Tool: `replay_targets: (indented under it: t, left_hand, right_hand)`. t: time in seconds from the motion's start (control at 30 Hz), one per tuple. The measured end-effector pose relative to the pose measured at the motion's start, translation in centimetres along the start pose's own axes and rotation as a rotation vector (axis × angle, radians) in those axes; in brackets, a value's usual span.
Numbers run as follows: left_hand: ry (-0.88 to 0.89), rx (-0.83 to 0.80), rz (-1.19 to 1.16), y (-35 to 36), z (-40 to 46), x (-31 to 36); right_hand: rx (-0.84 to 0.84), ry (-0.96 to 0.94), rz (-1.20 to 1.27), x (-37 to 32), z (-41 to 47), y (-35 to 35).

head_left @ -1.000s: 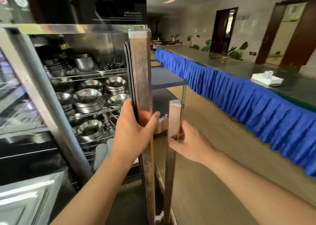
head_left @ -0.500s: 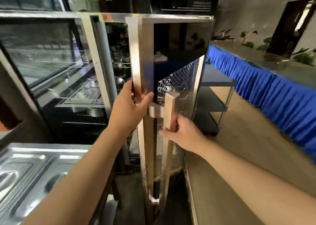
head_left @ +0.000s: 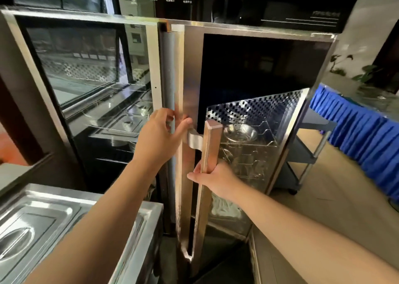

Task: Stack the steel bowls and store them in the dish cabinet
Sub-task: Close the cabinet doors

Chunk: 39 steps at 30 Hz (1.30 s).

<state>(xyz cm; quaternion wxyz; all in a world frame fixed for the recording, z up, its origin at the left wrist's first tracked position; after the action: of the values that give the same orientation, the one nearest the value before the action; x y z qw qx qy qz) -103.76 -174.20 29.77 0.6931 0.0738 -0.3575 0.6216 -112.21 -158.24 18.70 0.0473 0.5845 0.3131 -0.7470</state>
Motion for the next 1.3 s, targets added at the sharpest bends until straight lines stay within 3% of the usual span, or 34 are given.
replay_targets:
  t: [0.53,0.67,1.0,1.3]
  left_hand:
    - [0.075,-0.183,0.233,8.2,10.1,-16.7]
    - [0.065,-0.294,0.304,11.5,11.5,-19.3]
    - [-0.094,-0.331,0.402,16.5,12.4,-22.6]
    - [0.009,-0.272,0.356,17.2,12.0,-22.3]
  right_hand:
    - [0.081,0.191,-0.005,-0.2,15.4,8.8]
    - [0.095,0.178,-0.01,-0.3,18.3,9.6]
    - [0.185,0.105,0.015,-0.6,24.6,10.7]
    - [0.275,0.057,-0.01,-0.5,28.1,11.0]
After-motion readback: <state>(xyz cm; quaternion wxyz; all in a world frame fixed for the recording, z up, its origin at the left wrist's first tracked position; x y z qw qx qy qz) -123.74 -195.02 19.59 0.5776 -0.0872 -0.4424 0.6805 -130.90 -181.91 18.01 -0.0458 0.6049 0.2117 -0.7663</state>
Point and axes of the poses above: each hand's wrist, its own z-axis towards the middle knuckle, its own y-axis out of the palm, x = y × z, the point moved 5 cm from there along z, towards the middle knuckle, and after that the axes turned 14 degrees about x, right-handed, at the moved point
